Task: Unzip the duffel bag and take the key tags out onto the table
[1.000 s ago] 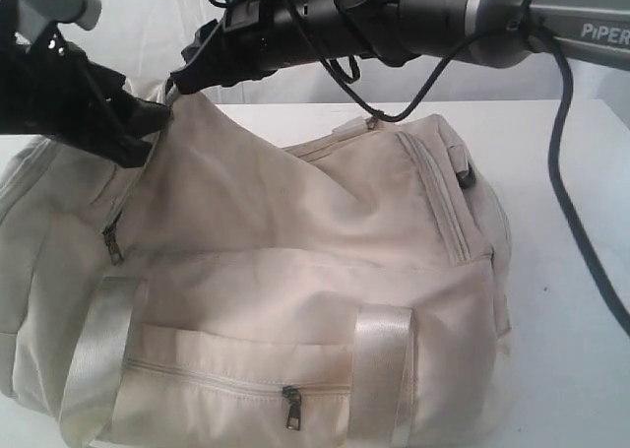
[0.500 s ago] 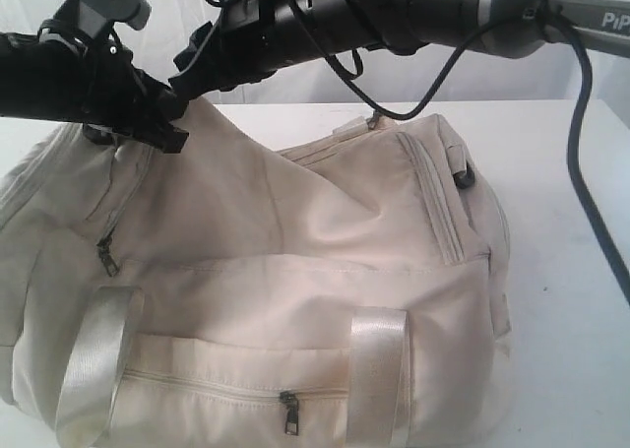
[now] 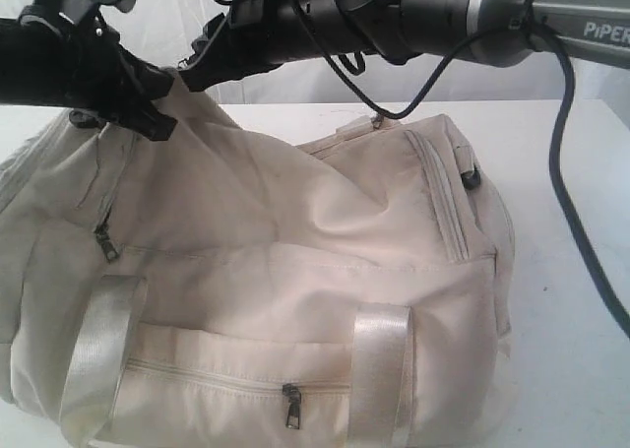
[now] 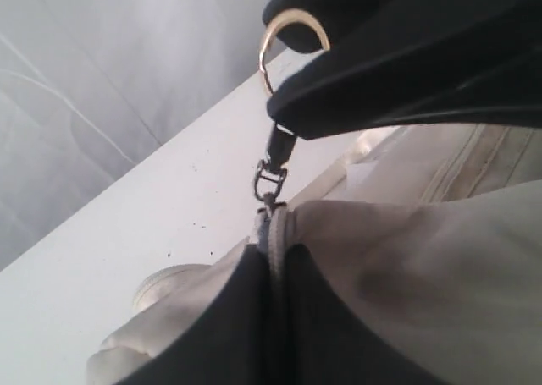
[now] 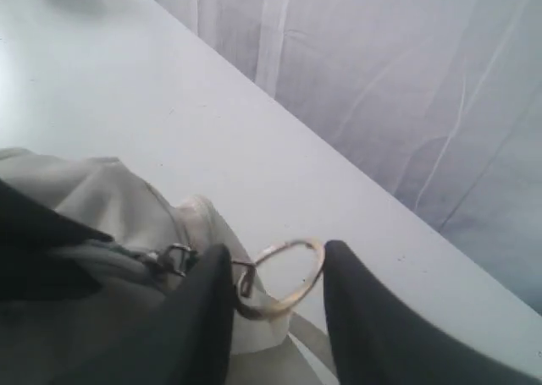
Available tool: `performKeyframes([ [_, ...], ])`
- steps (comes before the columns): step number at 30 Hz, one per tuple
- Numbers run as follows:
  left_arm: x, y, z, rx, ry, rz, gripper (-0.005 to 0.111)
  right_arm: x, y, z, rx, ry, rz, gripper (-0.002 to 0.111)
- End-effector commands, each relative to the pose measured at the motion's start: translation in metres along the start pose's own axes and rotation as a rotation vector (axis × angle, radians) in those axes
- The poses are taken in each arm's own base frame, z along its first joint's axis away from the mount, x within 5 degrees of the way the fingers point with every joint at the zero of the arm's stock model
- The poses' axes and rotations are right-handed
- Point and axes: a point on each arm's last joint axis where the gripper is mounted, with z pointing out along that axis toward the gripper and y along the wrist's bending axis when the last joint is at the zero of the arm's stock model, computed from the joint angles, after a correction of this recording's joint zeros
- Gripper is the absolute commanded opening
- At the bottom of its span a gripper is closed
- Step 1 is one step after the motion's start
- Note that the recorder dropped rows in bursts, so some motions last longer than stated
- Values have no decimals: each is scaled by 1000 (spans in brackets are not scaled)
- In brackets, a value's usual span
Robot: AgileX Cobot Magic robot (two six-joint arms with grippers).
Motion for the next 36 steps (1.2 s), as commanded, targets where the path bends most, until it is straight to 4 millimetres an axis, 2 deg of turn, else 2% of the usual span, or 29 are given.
performKeyframes([
  [1,-11,12,-27,-46,-57,-10,0,8,-23,3,109,-17,16,0],
  [6,-5,24,-43,-2,-20,-27,0,16,-40,3,148,-6,47,0],
  [10,0,27,-50,35,6,-48,0,22,-41,2,96,27,148,0],
  [16,15,8,-55,271,146,37,0,31,-20,1,-125,144,192,0],
  [20,24,-1,-60,390,251,59,0,35,-12,-1,-201,211,387,10],
  [23,29,-1,-61,391,305,65,0,37,1,-4,-336,276,470,18],
  [25,31,0,-62,384,331,85,0,38,10,-8,-434,317,496,19],
  [29,33,2,-62,371,356,90,0,48,35,-13,-611,462,447,19],
  [36,37,4,-63,345,393,97,0,69,80,-3,-804,651,378,19],
])
